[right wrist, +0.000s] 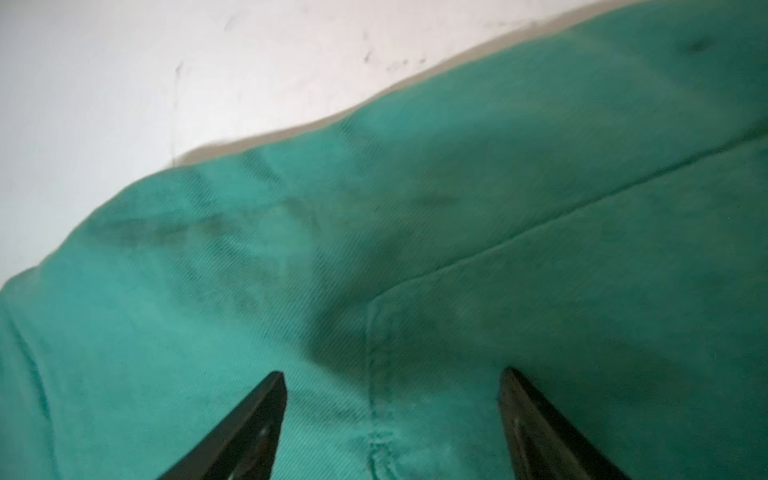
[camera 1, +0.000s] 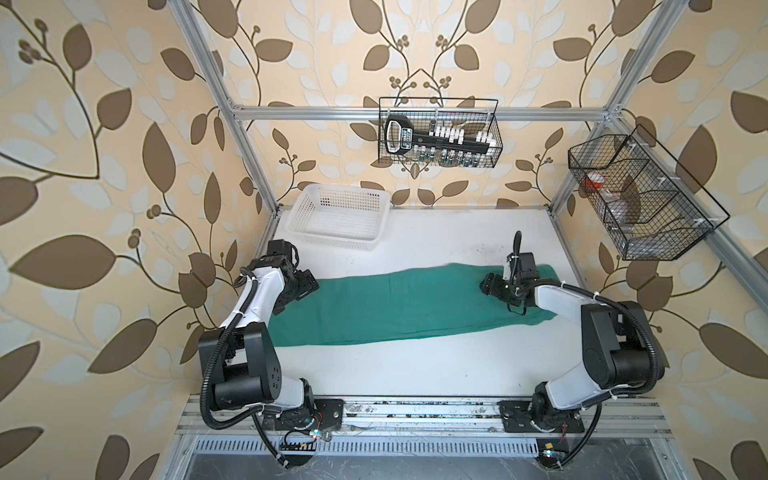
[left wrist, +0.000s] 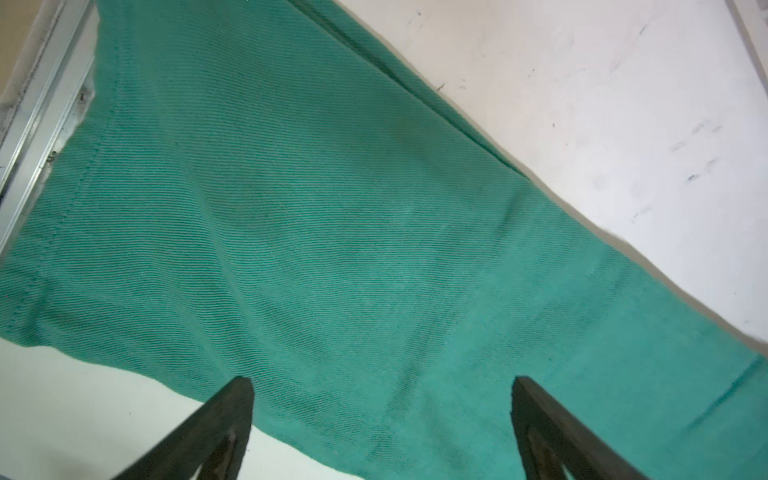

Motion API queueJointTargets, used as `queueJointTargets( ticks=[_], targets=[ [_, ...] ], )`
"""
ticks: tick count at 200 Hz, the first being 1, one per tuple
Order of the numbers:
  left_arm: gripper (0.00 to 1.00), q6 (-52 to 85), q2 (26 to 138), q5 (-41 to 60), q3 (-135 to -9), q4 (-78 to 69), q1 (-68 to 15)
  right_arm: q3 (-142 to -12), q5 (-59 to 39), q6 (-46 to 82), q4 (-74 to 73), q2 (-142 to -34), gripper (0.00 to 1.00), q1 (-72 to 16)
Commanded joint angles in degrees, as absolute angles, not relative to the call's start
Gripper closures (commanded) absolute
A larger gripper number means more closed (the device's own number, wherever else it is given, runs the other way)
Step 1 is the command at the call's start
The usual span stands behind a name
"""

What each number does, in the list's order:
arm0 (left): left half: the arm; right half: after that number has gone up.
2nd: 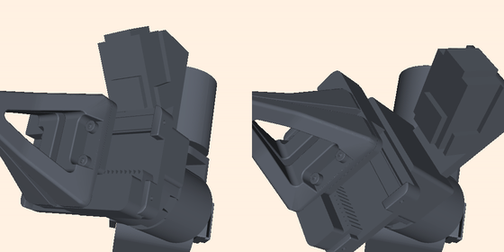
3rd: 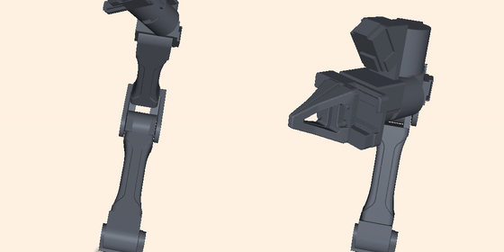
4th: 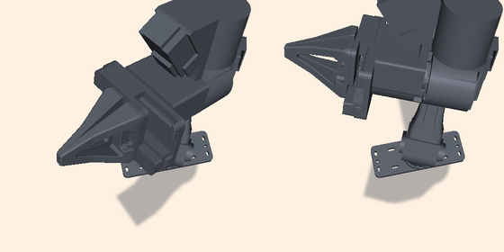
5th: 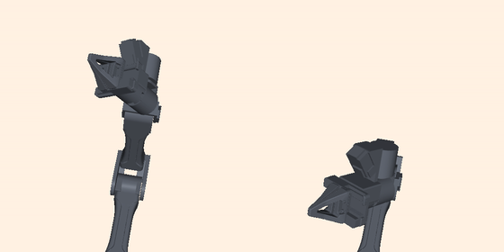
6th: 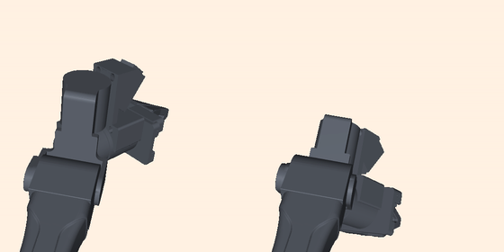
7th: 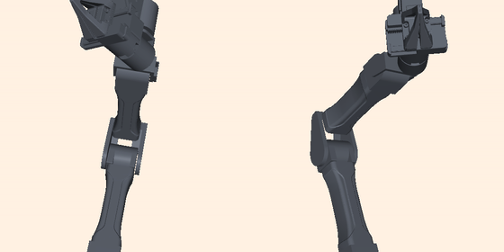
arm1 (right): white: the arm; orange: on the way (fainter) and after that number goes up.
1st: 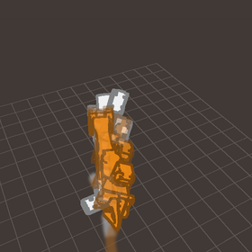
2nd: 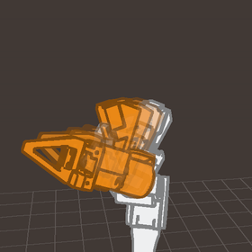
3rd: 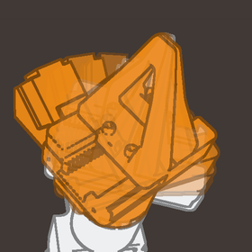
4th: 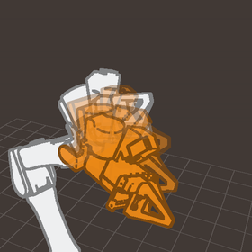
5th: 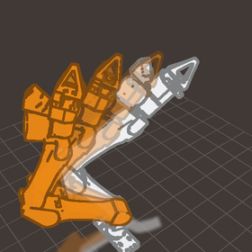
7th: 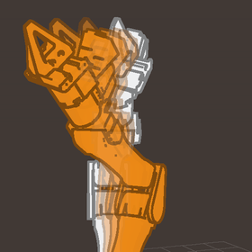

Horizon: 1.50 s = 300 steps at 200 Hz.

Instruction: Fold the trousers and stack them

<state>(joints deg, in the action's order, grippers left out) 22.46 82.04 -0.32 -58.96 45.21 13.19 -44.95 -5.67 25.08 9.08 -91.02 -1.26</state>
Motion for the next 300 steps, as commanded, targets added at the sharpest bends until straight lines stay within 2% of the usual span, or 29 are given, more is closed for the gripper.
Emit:
queueJointTargets(
  ticks=[1, 105, 136, 158, 201, 267, 300],
  targets=[
    [0.02, 21.0, 82.0, -1.0, -59.4, 45.3, 14.7, -46.4, -4.7, 22.7, 14.0, -93.5, 0.18, 2.4],
    [0.02, 16.0, 91.7, -4.7, -63.9, 44.2, 19.6, -48.3, 0.5, 24.0, 14.5, -95.2, 0.19, 14.8],
    [0.03, 11.1, 94.9, -6.0, -65.1, 40.3, 21.0, -48.6, 0.3, 24.1, 14.4, -93.3, 0.18, 15.0],
    [0.05, 5.1, 96.4, -4.9, -66.5, 36.9, 21.7, -48.9, -1.0, 24.3, 14.9, -90.9, 0.18, 13.7],
    [0.08, -2.3, 103.5, -1.1, -72.4, 39.2, 25.7, -47.7, -3.8, 23.8, 15.8, -83.9, 0.16, 8.7],
    [0.13, -2.1, 109.7, 3.0, -73.6, 38.8, 27.7, -47.0, -5.3, 24.6, 18.2, -74.6, 0.15, -3.3],
    [0.20, -1.5, 112.4, 8.9, -73.6, 38.7, 27.7, -46.9, -5.3, 25.5, 19.3, -72.3, 0.16, -5.7]
  ],
)
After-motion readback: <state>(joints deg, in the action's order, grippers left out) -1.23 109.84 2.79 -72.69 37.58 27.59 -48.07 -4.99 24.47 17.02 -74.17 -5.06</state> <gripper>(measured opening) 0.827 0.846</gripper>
